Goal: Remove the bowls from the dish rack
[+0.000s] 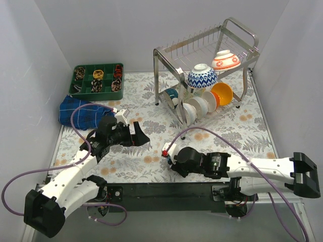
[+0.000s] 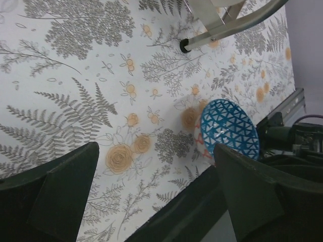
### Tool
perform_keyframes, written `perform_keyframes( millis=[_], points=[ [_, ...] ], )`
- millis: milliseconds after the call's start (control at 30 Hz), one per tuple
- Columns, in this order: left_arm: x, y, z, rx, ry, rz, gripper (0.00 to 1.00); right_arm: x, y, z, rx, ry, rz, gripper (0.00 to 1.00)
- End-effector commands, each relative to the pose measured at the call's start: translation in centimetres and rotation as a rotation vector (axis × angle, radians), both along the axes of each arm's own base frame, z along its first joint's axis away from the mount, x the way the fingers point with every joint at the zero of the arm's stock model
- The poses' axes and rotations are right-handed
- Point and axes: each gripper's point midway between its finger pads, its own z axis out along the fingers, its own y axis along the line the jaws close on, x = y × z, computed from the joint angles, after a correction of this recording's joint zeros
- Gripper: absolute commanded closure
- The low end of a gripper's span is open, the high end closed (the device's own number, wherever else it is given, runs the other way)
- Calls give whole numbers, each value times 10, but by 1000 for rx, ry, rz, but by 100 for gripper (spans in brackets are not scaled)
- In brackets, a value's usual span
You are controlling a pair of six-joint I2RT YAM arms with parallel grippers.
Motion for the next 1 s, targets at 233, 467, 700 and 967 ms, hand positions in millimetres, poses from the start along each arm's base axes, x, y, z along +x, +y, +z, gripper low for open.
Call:
perform_keyframes(
  millis=[233, 467, 700, 967],
  points=[
    [-32, -31, -6, -52, 203, -136, 2, 16, 89, 73, 203, -401, 138, 99],
    [-31, -35, -28, 43, 257, -113, 6, 16, 107, 64, 130, -477, 165, 99],
    [-30, -31, -51, 160, 281, -70, 33, 21, 117, 62, 109, -507, 145, 99],
    [-26, -29, -60, 217, 265, -59, 74, 24, 127, 58, 92, -528, 124, 99]
  ],
)
